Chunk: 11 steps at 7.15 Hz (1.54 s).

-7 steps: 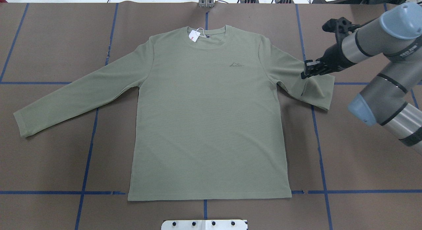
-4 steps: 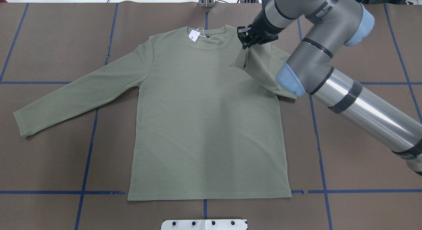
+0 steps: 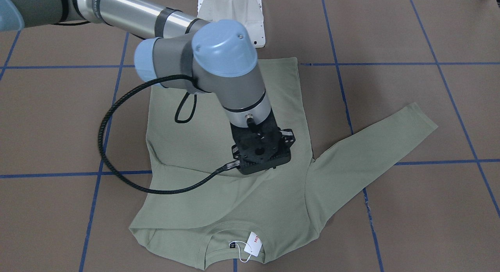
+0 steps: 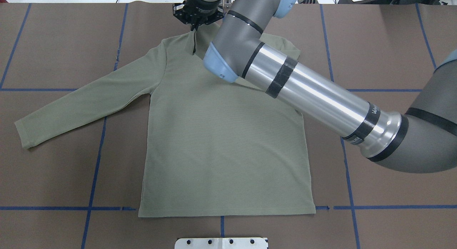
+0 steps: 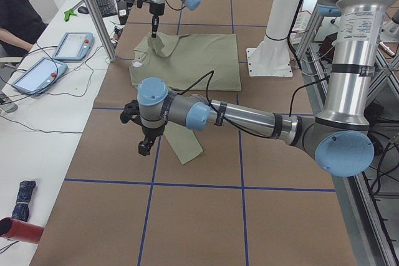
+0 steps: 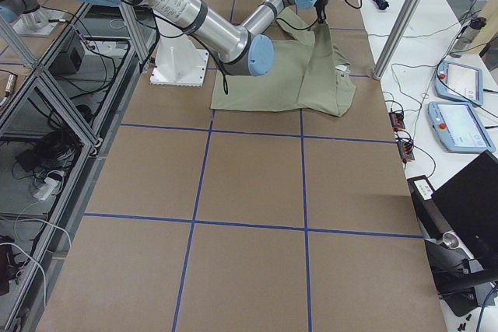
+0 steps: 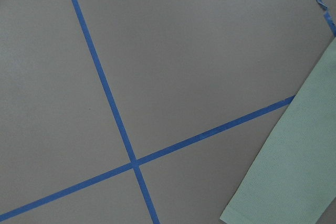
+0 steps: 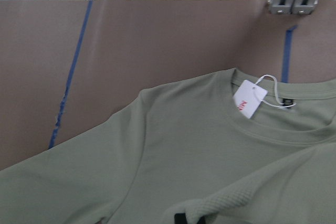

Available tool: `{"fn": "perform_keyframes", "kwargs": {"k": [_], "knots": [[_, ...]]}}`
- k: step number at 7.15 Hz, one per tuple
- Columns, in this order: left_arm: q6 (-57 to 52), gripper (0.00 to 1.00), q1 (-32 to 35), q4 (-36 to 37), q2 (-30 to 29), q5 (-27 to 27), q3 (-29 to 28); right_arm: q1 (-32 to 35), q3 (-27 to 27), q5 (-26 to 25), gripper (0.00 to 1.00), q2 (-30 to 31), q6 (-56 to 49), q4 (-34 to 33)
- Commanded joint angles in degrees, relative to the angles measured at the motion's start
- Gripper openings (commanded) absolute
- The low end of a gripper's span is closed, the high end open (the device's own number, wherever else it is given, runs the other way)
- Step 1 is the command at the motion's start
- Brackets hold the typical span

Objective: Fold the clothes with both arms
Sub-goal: 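Lift the sleeve with the right gripper and carry it across the shirt body, then lay the sleeve on the shirt, release, and raise the right gripper away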

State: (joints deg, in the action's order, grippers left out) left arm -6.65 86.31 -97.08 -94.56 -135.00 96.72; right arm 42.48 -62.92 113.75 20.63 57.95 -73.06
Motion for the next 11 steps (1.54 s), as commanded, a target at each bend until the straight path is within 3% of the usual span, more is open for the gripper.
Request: {"fn": "perform_keyframes", "kwargs": {"k": [1,3,5,6,11], "knots": [[0.0,1.0,0.0,0.0,0.1,0.0,-0.2,-6.1,0.8,-4.3,0.0,-3.1,2.3,0.5],[0.0,1.0,0.0,0.0,0.1,0.0,-0.8,-9.3,1.2,-9.5,0.0,-3.0,2.8,1.4],[0.0,1.0,0.0,-0.1,-0.2,0.0,-1.2,-9.3,5.4,-12.0,0.0,-2.6,2.7,4.6],[0.0,1.0,0.0,-0.1,-0.2,0.0,-1.3,-9.3,8.2,-12.8,0.0,-2.6,2.6,6.7],[2.6,1.0,-0.2,0.0,-2.1,0.0,-1.4,-10.0,9.1,-12.7,0.0,-4.9,2.7,7.2]]}}
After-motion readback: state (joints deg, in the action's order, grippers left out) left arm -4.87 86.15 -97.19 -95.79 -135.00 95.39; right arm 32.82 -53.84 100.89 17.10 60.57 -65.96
